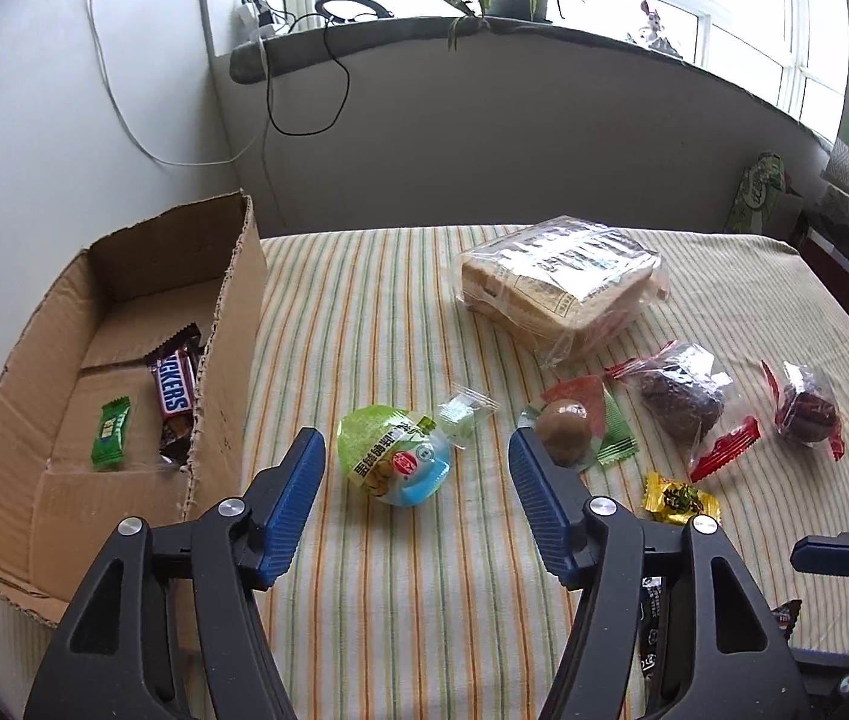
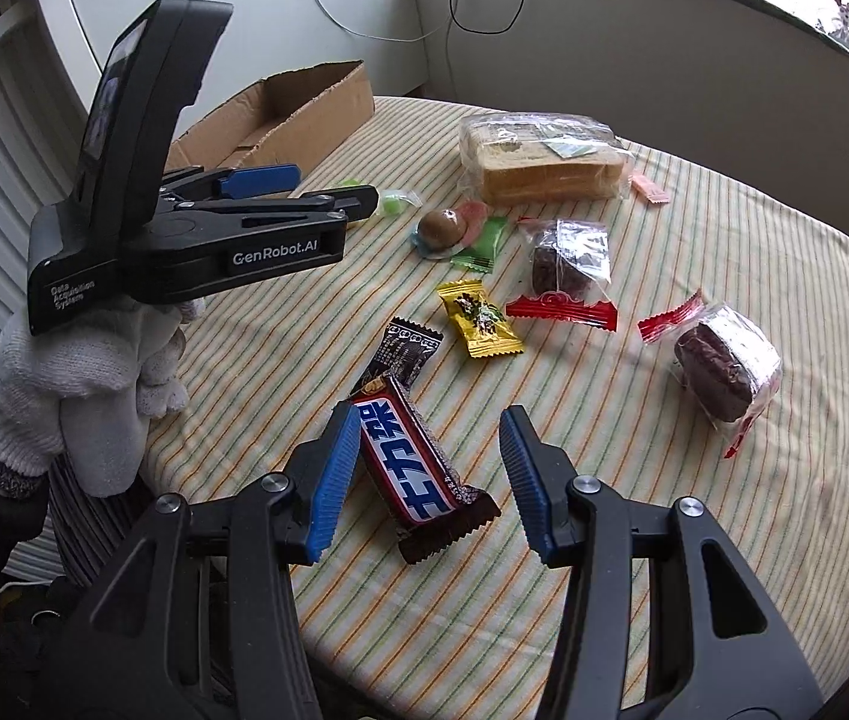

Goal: Organize snacks
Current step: 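Grasp the green jelly cup with the left tool while the right tool grasps a Snickers bar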

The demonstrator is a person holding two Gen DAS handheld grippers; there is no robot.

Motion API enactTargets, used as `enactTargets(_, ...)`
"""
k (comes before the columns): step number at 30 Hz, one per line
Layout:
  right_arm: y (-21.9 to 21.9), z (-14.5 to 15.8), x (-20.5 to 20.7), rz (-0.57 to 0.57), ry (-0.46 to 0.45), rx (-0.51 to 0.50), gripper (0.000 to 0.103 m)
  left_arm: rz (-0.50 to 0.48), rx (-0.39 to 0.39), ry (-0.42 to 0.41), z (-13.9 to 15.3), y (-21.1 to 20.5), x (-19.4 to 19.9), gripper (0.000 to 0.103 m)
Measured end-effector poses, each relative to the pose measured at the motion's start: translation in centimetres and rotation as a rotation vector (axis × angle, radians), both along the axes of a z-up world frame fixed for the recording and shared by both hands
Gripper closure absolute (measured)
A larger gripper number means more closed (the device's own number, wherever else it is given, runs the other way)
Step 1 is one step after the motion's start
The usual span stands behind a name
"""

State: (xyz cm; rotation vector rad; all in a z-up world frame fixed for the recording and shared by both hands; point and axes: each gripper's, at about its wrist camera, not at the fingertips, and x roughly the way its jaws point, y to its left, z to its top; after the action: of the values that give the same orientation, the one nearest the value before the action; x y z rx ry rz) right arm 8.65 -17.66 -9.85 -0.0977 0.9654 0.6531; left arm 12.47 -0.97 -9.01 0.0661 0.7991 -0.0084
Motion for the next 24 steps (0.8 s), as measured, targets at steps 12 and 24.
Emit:
enactTargets(12,-0.6,-0.5,0.3,0.038,0.011,0.063,0.052,0.064,-0.066,0.012,-0.9,-0.6,-1.1,0.059)
enactTargets(24,0.6,-1.3,0.6,0.143,-0.001,0.071,0.052,0.158,-0.027,0.082,-2.2,-0.2,2.4,0.044)
